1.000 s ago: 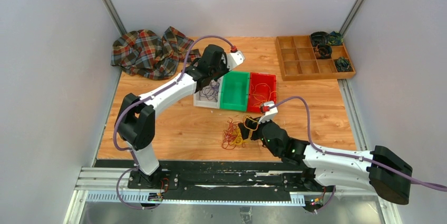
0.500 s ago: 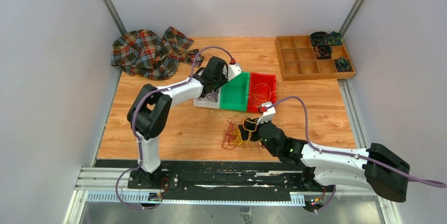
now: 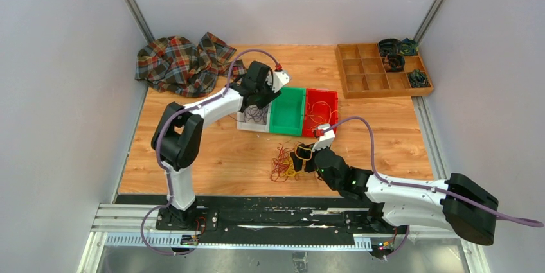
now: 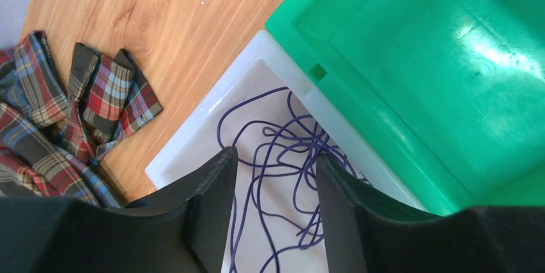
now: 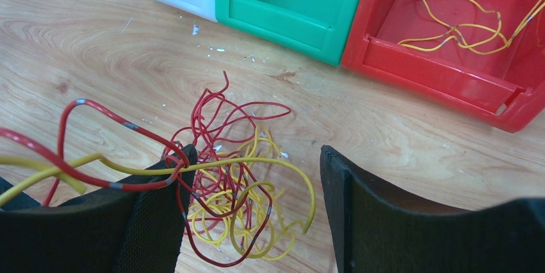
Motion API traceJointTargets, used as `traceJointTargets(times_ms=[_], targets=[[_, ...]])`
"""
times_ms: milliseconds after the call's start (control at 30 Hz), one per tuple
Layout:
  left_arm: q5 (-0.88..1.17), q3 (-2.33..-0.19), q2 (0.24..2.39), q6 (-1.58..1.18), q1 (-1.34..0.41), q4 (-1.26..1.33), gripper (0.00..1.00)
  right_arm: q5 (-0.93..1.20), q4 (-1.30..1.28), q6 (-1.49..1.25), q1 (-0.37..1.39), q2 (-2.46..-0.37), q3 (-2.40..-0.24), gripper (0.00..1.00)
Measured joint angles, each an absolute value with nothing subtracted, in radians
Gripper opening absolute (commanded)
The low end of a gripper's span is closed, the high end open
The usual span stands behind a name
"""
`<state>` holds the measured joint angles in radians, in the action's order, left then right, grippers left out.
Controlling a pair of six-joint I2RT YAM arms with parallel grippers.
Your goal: Untangle the cables
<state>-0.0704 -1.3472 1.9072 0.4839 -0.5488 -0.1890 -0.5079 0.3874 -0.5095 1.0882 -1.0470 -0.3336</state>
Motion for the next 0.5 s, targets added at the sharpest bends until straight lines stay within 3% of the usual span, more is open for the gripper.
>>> traceJointTargets(times_ms=[333, 500], targets=[[0.023, -1.468, 1.821, 0.482, -0.506, -0.411, 0.69, -0.508, 0.388, -0.51, 1.088, -1.047, -0.334, 0.7], [0.069, -1.493, 1.729, 0.49, -0.468, -0.506, 0.71, -0.506, 0.389, -0.509, 1.088, -1.047, -0.334, 0.69]])
